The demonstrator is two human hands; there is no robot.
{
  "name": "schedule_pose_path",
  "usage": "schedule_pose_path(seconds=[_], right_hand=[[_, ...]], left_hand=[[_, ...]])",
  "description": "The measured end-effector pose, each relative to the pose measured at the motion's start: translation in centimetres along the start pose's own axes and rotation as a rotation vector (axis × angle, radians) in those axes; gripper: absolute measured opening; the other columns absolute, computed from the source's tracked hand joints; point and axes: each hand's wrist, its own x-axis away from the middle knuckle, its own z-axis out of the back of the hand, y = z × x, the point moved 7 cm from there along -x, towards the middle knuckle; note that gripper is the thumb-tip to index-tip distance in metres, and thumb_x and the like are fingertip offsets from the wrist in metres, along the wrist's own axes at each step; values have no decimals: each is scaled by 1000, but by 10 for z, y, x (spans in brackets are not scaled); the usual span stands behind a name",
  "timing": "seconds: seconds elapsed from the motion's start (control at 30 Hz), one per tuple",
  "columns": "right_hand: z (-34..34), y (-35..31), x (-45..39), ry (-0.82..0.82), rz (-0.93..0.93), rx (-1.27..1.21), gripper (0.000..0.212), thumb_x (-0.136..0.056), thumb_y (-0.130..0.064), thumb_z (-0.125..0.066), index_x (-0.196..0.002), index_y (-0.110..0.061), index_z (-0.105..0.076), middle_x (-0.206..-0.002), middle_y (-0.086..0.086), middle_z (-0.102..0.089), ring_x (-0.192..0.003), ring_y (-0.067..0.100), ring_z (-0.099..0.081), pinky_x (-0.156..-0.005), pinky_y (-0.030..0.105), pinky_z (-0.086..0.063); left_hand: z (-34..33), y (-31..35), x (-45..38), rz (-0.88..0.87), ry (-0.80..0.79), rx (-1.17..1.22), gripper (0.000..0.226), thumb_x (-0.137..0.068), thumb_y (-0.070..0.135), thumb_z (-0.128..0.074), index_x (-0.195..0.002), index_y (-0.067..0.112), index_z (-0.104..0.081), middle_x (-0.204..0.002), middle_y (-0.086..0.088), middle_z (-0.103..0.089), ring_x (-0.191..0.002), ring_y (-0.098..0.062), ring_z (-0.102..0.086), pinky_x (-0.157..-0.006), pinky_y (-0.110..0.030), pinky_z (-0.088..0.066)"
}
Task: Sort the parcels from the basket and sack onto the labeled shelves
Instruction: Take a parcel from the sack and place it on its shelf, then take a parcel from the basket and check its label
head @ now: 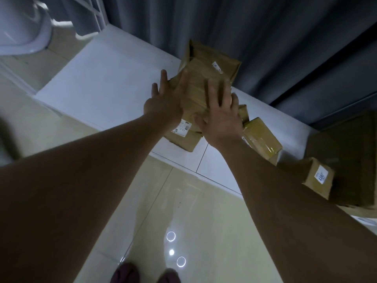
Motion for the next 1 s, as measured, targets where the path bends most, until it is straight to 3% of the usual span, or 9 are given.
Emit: schedule_pose_path(seconds=[0.17,0.27,0.33,0.43,0.5,0.7,0.9,1.0], right_hand=[[27,-16,43,119,-19,-61,84,-91,-45,-60,-156,-24,-10,-163,12,-2,-147,39,-9,-115,52,-24],[30,-30,87,45,-35,-132,79,-92,-35,-60,-155,-18,-14,-161,18,-6,-146,40,-8,-117,53,-24],[29,-42,118,-64,-69,-155,80,-93,-34,-58,-155,-19,-11,-161,17,-4,-147,38,-6,-118,48,-22],[37,-70,160,-206,-48,-194,70,-96,-35,-53,-154,-19,-17,-160,15,-7,-147,33,-7,-118,42,-22],[52,-88,186,-289,10,-188,63,-98,-34,-50,-153,-19,-23,-160,12,-10,-146,31,-9,-116,40,-25],[137,-146,264,-433,224,-100,52,-99,-26,-46,-149,-17,-34,-154,7,-25,-140,27,-25,-107,39,-33],[216,-228,342,-513,284,-299,39,-98,-22,-50,-136,-14,-52,-138,12,-46,-119,30,-52,-97,30,-41],[239,-281,381,-591,370,-315,34,-99,-22,-49,-131,-14,-57,-134,11,-51,-114,26,-56,-93,26,-41]], left_hand=[[19,-18,47,84,-55,60,91,-94,32,-55,-152,25,14,-160,-13,12,-146,-39,-8,-108,-54,-33],[33,-39,90,175,-126,36,82,-98,22,-50,-153,24,11,-161,-13,7,-145,-36,-16,-107,-49,-34],[44,-51,120,196,-167,15,71,-99,20,-45,-154,20,0,-160,-13,-9,-141,-35,-28,-106,-45,-34],[69,-69,164,216,-171,6,49,-97,20,-42,-145,14,-31,-140,-13,-44,-126,-32,-46,-99,-39,-39],[90,-75,197,237,-175,35,39,-97,21,-41,-135,17,-44,-134,-8,-52,-123,-28,-50,-99,-36,-40],[179,-79,311,316,-198,169,36,-98,26,-41,-133,24,-51,-140,-5,-51,-125,-26,-50,-103,-35,-40],[257,-93,439,419,-117,282,31,-97,27,-44,-126,23,-56,-126,-8,-61,-115,-26,-56,-97,-34,-45],[291,-114,496,505,-70,321,33,-98,25,-43,-128,20,-55,-127,-8,-59,-115,-27,-56,-94,-32,-45]])
